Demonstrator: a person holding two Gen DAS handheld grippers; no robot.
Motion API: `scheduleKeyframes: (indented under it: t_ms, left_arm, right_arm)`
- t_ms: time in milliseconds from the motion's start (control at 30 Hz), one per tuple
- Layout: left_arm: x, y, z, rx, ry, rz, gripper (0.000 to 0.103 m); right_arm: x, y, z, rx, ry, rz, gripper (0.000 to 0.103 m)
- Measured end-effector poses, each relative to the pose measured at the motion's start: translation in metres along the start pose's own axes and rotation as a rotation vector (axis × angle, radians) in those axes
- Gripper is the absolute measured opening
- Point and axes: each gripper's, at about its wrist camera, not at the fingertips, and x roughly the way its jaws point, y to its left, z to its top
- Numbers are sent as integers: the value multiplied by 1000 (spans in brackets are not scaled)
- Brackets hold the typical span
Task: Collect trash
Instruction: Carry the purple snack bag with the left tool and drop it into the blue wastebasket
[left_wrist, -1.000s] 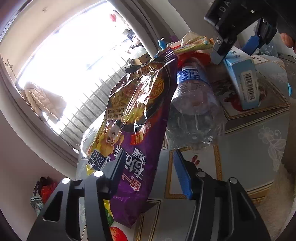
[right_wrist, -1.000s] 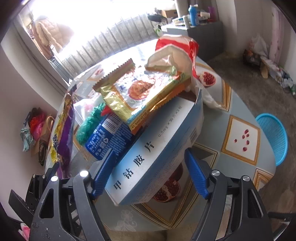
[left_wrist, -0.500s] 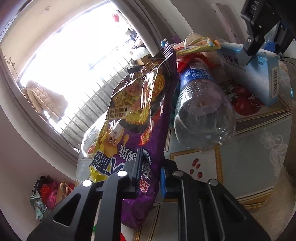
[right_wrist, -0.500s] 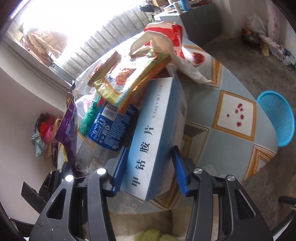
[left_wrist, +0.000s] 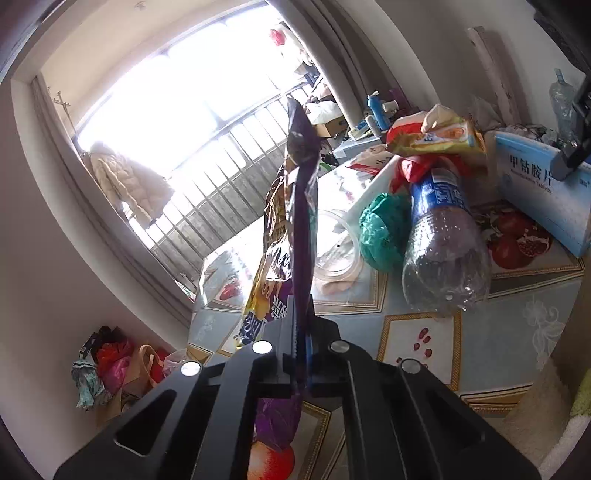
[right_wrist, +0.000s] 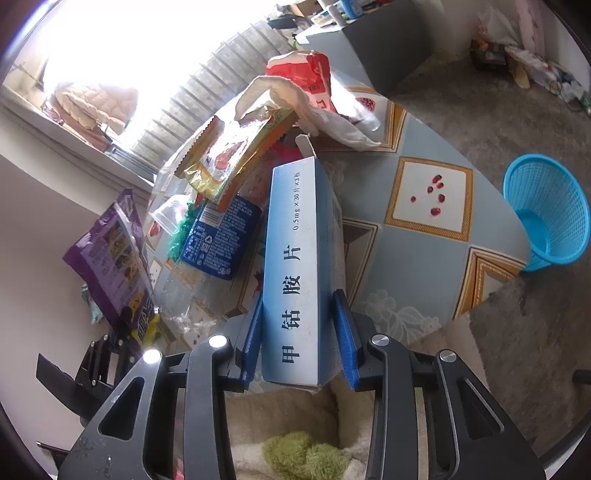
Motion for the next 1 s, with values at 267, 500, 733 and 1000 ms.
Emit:
scheduleKeyframes:
  t_ms: [267, 500, 733, 1000]
  left_arm:
    - [-26, 20, 19, -100, -37, 27, 1]
    - [-52, 36, 54, -161, -120, 0, 1]
    - [-77, 34, 112, -187, -246, -123, 1]
    - [-93, -10, 192, -212, -350, -391, 1]
  right_arm:
    - [-14, -10, -8, 6, -26, 50, 31]
    - [-38, -14, -8, 0, -97, 86, 30]
    - [-74, -25, -6, 3, -242, 81, 30]
    - [-114, -59, -2, 52, -389, 56, 30]
